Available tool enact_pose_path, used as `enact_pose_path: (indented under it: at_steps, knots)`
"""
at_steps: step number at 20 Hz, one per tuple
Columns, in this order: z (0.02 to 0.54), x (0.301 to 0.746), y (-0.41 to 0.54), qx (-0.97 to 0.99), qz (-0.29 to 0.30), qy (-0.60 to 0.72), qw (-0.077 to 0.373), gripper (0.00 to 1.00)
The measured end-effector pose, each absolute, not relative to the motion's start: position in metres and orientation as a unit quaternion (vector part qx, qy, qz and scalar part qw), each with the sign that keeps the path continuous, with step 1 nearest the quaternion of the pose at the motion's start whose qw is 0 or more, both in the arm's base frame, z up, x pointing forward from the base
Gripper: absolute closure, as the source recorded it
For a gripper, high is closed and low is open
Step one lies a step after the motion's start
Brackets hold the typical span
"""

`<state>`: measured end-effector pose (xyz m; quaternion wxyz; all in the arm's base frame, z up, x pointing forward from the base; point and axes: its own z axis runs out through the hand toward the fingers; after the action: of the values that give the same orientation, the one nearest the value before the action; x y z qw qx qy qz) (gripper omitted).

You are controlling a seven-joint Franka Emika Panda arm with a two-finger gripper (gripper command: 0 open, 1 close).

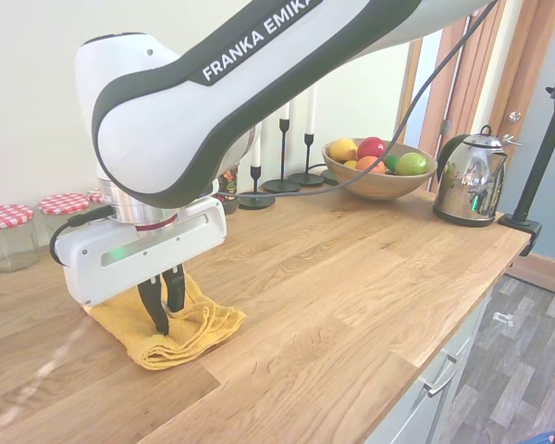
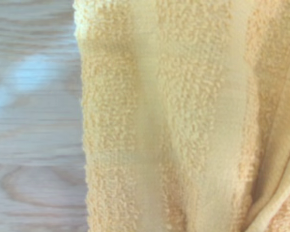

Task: Wipe the counter

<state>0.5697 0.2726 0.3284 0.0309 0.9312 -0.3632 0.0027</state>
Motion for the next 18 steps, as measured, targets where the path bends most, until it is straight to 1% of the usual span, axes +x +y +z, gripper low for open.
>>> enact_pose_path:
  at_steps: [8,18]
  knots:
    - [0.329,0.582,0.235,0.922,0.006,-0.385,0.034,1.00]
    - [0.330,0.581,0.114,0.915,0.013,-0.402,0.040,1.00]
